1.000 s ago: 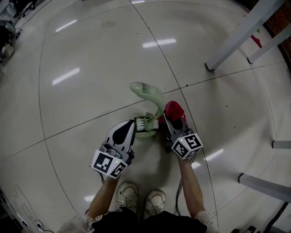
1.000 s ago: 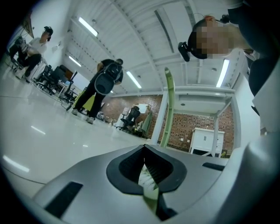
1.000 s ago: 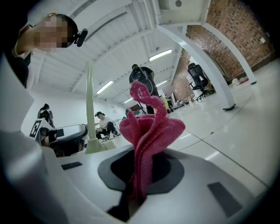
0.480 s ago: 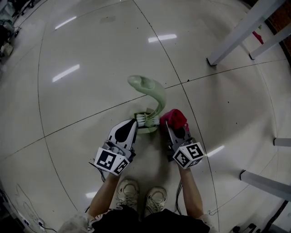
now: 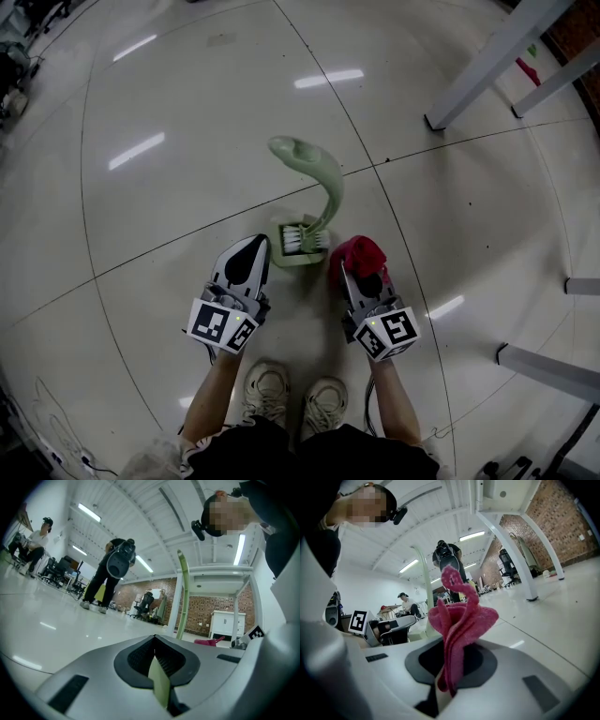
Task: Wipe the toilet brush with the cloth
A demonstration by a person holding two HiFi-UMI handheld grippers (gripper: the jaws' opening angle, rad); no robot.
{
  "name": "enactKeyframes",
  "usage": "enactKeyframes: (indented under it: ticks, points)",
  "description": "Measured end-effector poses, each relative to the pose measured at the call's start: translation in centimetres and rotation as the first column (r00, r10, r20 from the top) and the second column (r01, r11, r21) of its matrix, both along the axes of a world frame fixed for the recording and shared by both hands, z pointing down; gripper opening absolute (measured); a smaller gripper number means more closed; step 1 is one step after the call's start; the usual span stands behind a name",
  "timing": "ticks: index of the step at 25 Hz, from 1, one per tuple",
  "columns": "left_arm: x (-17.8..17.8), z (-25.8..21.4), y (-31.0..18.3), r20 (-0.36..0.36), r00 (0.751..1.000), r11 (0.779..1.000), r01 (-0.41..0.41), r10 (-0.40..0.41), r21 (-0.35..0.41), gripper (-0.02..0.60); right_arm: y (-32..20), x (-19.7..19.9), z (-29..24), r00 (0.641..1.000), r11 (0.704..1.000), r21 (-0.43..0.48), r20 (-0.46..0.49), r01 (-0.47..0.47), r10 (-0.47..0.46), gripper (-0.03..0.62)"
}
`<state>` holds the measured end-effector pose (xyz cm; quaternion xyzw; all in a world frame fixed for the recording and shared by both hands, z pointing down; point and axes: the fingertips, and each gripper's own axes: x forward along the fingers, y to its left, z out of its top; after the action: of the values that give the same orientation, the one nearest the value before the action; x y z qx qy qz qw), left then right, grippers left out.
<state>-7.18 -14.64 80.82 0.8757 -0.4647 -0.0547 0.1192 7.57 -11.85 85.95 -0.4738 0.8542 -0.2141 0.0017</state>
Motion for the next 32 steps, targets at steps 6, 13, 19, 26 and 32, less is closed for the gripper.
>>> enactKeyframes:
  ticks: [6, 13, 19, 26, 32]
  points:
    - [-1.0, 1.9, 0.7, 0.028, 1.0, 0.998, 0.007, -0.006, -0.063, 0.003, 1.8, -1.9, 0.1, 0.999, 1.0, 0.006, -0.036, 0.015, -0.015, 0.031]
    - [-0.1, 2.2, 1.0, 0.045, 0.999, 0.998, -0.026, 0.028, -0.052, 0.003, 3.2, -4.8, -0.5, 0.995, 0.997, 0.034, -0.079, 0.072, -0.069, 0.031]
    - [0.1, 2.0, 0.8, 0.003, 1.0, 0.998, -0.023, 0.024, -0.053, 0.003, 3.8, -8.4, -1.4, 0.983, 0.985, 0.05, -0.086, 0.168, -0.163, 0.031]
    - [0.6, 1.5, 1.0, -0.001, 0.998, 0.998, -0.055, 0.055, -0.031, 0.003, 4.3, -12.5, -1.2, 0.953, 0.956, 0.059, -0.11, 0.289, -0.281, 0.031]
    - [-0.9, 0.3, 1.1, -0.004, 0.995, 0.994, -0.103, 0.103, 0.022, 0.003, 4.4, -12.6, -1.7, 0.952, 0.952, 0.072, -0.086, 0.299, -0.293, 0.031]
